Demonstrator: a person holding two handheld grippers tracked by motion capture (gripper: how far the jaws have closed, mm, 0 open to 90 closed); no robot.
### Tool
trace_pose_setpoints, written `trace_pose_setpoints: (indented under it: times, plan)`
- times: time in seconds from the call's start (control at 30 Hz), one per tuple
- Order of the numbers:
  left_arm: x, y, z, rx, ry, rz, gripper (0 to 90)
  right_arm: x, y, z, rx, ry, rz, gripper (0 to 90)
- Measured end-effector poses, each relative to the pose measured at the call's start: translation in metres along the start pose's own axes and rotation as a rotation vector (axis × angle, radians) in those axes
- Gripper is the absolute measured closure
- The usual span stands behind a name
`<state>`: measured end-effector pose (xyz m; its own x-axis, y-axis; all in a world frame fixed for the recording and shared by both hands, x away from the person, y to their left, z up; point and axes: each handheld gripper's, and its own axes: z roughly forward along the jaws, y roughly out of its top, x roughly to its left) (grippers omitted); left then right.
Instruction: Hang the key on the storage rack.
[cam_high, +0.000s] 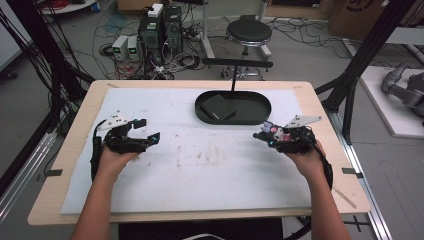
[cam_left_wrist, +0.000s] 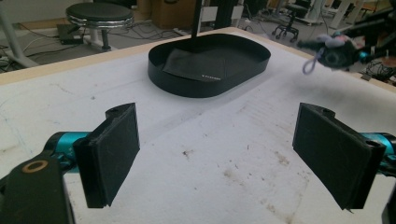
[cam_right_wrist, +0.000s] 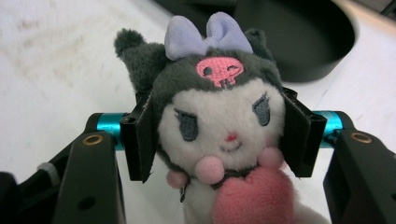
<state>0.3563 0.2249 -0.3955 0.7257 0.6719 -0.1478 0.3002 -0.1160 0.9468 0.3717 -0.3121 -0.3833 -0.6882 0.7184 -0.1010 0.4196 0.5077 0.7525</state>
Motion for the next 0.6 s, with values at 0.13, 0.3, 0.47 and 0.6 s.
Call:
trace_pose_setpoints:
  times: [0.13, 0.3, 0.47, 0.6]
  plan:
    - [0.000, 0.002, -0.001, -0.005, -0.005, 0.001, 14.7, -0.006, 0.027, -0.011, -0.023, -0.022, -0.007, 38.5]
    - [-0.001, 0.002, -0.002, -0.004, -0.009, -0.001, 14.7, -0.015, 0.058, -0.019, -0.035, -0.062, -0.009, 38.3]
    - [-0.001, 0.002, -0.005, -0.016, -0.010, -0.004, 14.7, -0.026, 0.081, -0.021, -0.059, -0.082, 0.014, 37.9]
    - [0.000, 0.002, -0.007, -0.020, -0.004, -0.006, 14.7, -0.034, 0.095, -0.020, -0.063, -0.096, 0.036, 37.9]
